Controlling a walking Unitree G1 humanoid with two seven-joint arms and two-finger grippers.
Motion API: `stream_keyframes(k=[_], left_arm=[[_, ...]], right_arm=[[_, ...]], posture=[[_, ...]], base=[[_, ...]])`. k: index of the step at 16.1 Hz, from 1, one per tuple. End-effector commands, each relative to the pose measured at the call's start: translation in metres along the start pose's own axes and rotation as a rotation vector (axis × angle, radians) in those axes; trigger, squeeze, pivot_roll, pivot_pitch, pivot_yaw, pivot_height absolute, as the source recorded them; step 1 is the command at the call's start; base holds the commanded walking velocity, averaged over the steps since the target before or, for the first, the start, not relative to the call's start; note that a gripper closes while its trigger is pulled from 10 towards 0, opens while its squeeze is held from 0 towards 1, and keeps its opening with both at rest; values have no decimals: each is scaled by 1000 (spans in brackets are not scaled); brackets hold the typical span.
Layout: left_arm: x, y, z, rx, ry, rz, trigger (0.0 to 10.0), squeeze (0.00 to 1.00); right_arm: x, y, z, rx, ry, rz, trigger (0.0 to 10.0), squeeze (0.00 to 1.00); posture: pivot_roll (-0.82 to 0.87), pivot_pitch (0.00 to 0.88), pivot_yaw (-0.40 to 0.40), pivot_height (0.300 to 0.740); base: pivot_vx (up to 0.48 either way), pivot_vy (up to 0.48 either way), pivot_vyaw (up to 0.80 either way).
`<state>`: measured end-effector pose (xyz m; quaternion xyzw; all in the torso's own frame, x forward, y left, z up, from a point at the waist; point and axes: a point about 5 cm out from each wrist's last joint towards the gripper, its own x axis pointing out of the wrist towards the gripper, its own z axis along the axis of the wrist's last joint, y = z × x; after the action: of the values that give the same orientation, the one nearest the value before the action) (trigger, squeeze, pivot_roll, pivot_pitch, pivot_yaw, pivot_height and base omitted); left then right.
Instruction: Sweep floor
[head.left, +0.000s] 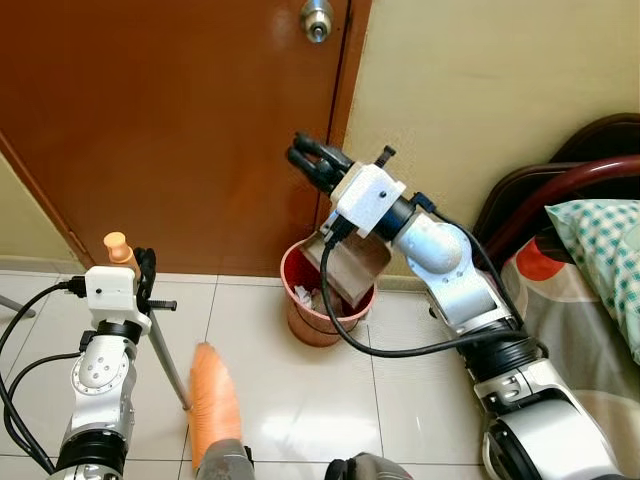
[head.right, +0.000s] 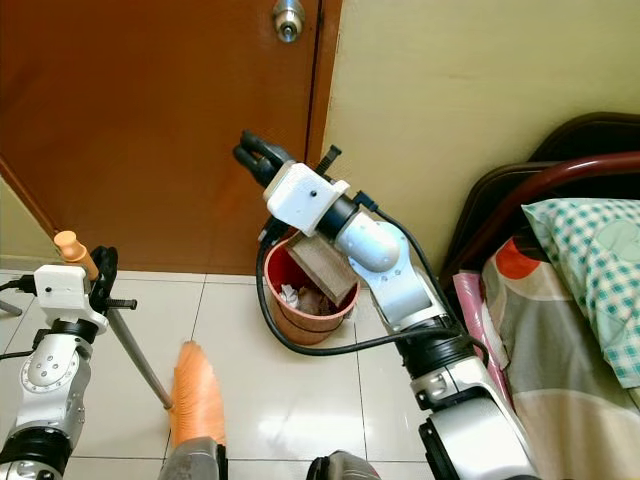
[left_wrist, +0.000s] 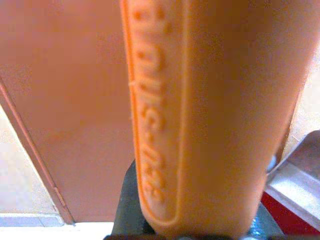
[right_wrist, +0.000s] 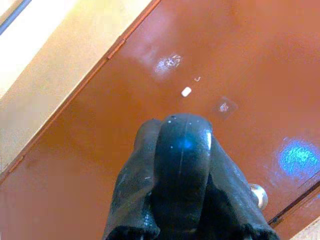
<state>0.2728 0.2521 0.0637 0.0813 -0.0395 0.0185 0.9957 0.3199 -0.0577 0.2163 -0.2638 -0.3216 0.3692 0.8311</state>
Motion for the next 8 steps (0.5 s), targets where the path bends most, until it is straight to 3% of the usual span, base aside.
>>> stream_keyframes(k=[1,2,3,4,5,8], left_arm=[[-5,-9,-13,-17,71,-17,10000,0],[-5,-10,-13,-19,71,-18,10000,0],[-5,-12,-14,-23,74,-19,10000,0],[-4,-13,-14,-24,75,-19,10000,0],[-3,-13,-14,-27,74,-16,10000,0],[-1,-14,-14,-35,79,-13,10000,0]], right_arm=[[3,-19,16,-122,-79,-38,10000,0],[3,-24,17,-137,-84,-64,10000,0],[6,-43,26,-171,-114,-181,10000,0],[7,-48,28,-176,-120,-214,10000,0],[9,-64,34,-216,-125,-321,10000,0],[10,-103,47,-214,-136,-533,10000,0]], posture=[[44,0,-82,740],[44,0,-82,740],[39,0,-84,740],[38,0,-85,740],[36,0,-85,740],[29,0,-84,740]], base=[[0,0,0],[0,0,0],[0,0,0],[0,0,0],[0,0,0],[0,0,0]])
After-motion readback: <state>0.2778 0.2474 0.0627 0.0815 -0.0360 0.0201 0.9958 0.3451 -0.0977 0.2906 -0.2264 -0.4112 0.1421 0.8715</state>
